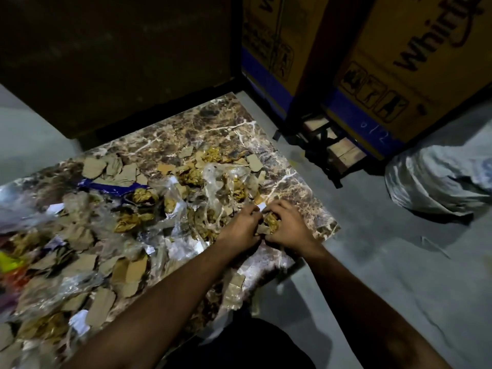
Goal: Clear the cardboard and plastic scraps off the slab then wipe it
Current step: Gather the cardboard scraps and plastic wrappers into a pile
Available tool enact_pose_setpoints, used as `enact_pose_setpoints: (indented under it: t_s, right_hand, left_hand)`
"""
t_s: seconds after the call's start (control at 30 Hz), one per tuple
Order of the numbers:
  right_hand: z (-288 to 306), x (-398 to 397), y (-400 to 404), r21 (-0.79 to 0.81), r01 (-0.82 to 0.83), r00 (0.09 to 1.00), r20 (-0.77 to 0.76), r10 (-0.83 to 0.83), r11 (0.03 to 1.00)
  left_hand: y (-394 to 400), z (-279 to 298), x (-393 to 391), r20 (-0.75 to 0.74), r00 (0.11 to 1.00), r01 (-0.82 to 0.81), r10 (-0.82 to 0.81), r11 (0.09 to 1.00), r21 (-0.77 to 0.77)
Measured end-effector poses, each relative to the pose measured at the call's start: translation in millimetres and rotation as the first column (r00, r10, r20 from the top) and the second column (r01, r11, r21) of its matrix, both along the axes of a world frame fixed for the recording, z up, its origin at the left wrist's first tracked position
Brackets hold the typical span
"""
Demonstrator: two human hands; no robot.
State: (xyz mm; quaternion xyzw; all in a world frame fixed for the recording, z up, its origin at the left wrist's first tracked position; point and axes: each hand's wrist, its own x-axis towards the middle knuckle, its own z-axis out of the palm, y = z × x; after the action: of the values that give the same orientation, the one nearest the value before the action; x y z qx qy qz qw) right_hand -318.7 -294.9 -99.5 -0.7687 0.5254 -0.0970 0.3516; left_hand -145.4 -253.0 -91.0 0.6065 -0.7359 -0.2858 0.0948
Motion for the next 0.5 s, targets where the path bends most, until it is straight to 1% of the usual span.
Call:
enact_pose_setpoints:
  t_s: [0.13,0.2,0.27,0.4,0.5]
  right_hand:
    - [22.6,28.2,-7.5,0.008,-0.010,0.983,0.186,0.009,1.000]
    - [40.4,47.5,-10.7,0.011,-0.069,0.956,0.286,0.063,0.998]
    - [58.9,71.5,-13.9,0.011,-0.147,0.925,0.355,0.134,0.989]
    - [88.6,135.8,-13.6,-0.025,-0.295,0.868,0.410,0.279,0.955]
    - [97.6,187.3,-4.0,-0.046,-0.382,0.840,0.399,0.367,0.923]
  left_hand:
    - [4.5,29.8,23.9,-0.083,0.991,-0.108,0.100,0.989,-0.096]
    - [10.4,50.7,43.7,-0.093,0.986,-0.154,0.141,0.977,-0.148]
    - [18.5,73.8,67.6,-0.116,0.973,-0.215,0.197,0.962,-0.168]
    - [46.7,107.5,126.4,-0.166,0.920,-0.388,0.356,0.888,-0.246]
    - [71.3,116.3,165.6,-0.160,0.859,-0.512,0.487,0.818,-0.263]
